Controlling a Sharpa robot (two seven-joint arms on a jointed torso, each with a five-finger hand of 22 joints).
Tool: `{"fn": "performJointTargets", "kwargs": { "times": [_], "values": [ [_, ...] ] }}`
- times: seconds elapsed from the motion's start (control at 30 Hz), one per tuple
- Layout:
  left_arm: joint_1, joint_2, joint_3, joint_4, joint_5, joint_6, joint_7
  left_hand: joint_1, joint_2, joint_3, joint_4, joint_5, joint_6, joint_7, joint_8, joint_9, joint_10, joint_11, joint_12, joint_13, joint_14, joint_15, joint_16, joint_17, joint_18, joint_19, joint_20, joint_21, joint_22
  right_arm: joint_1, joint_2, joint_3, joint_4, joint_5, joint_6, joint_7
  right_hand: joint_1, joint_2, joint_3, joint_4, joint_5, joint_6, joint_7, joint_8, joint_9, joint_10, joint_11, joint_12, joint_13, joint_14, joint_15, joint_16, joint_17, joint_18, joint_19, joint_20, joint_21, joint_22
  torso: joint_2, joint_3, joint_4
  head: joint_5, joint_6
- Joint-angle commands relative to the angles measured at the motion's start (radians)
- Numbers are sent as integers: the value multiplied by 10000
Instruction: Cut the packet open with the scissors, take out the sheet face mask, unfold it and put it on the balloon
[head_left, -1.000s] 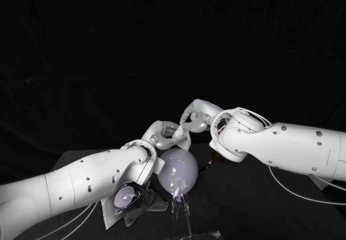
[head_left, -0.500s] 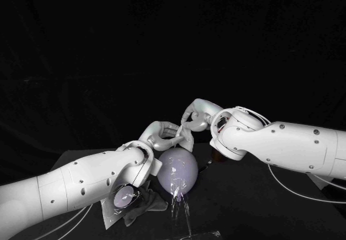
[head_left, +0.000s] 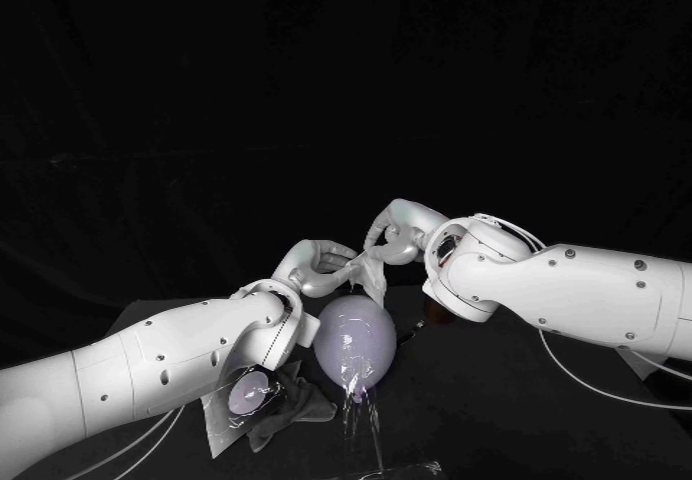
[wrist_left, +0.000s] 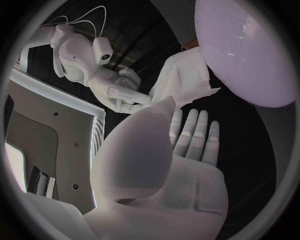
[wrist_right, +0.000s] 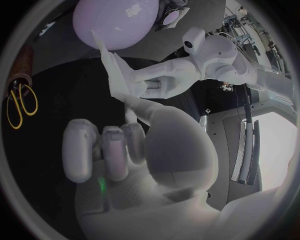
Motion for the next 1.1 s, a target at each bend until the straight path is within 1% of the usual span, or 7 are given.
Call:
{"fn": "performJointTargets", "kwargs": {
  "times": [0.03,0.2,0.33,0.53,0.63,0.83,1.1],
  "values": [
    [17,24,15,-7,287,-149,238,-62,61,155,-16,15,83,1099,53,-31,94,-15,42,-14,71,-5,66,-9,-112,80,5,54,12,5,-19,6,48,32,174,-9,-12,75,49,-18,25,72,-18,236,935,411,-55,27,1630,1044,-88,43,2628,-56,343,-3,69,1991,1,5,-2,4,14],
    [16,-8,15,3,447,-138,404,-139,58,392,-28,16,92,1097,78,-74,101,-17,39,-19,77,-10,72,-21,-140,94,7,70,11,5,-26,6,19,89,207,-10,-12,75,49,-18,25,72,-18,236,935,411,-55,27,1630,1044,-88,43,2628,-56,343,-3,69,1991,9,0,4,0,32],
    [16,-27,14,17,589,-32,617,-274,-17,988,-112,9,333,985,175,-151,291,-96,61,-25,287,-100,114,-9,-147,169,1,110,13,4,-13,4,11,142,252,-3,-12,75,49,-18,25,72,-18,236,935,411,-55,27,1630,1044,-88,43,2628,-56,343,-3,69,1991,13,-4,9,-9,31],
    [16,-38,14,73,677,423,952,-618,-135,2140,-397,3,1238,658,370,-235,923,-360,-35,-31,765,-282,132,17,-120,252,-7,154,1,1,30,0,-62,187,289,4,-35,68,85,-34,24,70,-16,243,945,411,-55,20,1627,1044,-91,43,2628,-54,339,-6,56,1988,8,-11,8,-18,17],
    [15,-67,14,127,709,962,1330,-789,-57,2515,-549,-6,1776,498,580,-164,1447,-517,-88,-27,1148,-420,238,69,-24,650,-20,285,47,0,63,-2,-138,217,298,10,-35,68,85,-34,24,70,-16,243,945,411,-55,20,1627,1044,-91,43,2628,-54,339,-6,56,1988,12,-7,12,-25,19],
    [13,-117,15,194,757,1752,1868,-975,86,2721,-649,-8,1991,415,686,-107,1734,-589,-227,-34,1294,-474,235,83,-14,616,-15,263,25,-2,94,-5,-197,252,318,28,-35,68,85,-34,24,70,-16,243,945,411,-55,20,1627,1044,-91,43,2628,-54,339,-6,56,1988,16,-2,5,-24,21],
    [12,-177,16,166,1147,2308,2147,-1163,240,2788,-732,-15,2122,345,815,-19,2018,-656,-345,-30,1425,-525,236,102,16,726,-17,283,25,-3,82,-6,-215,265,320,31,-35,68,85,-34,24,70,-16,243,945,411,-55,20,1627,1044,-91,43,2628,-54,339,-6,56,1988,9,-2,3,-55,13]
  ]
}}
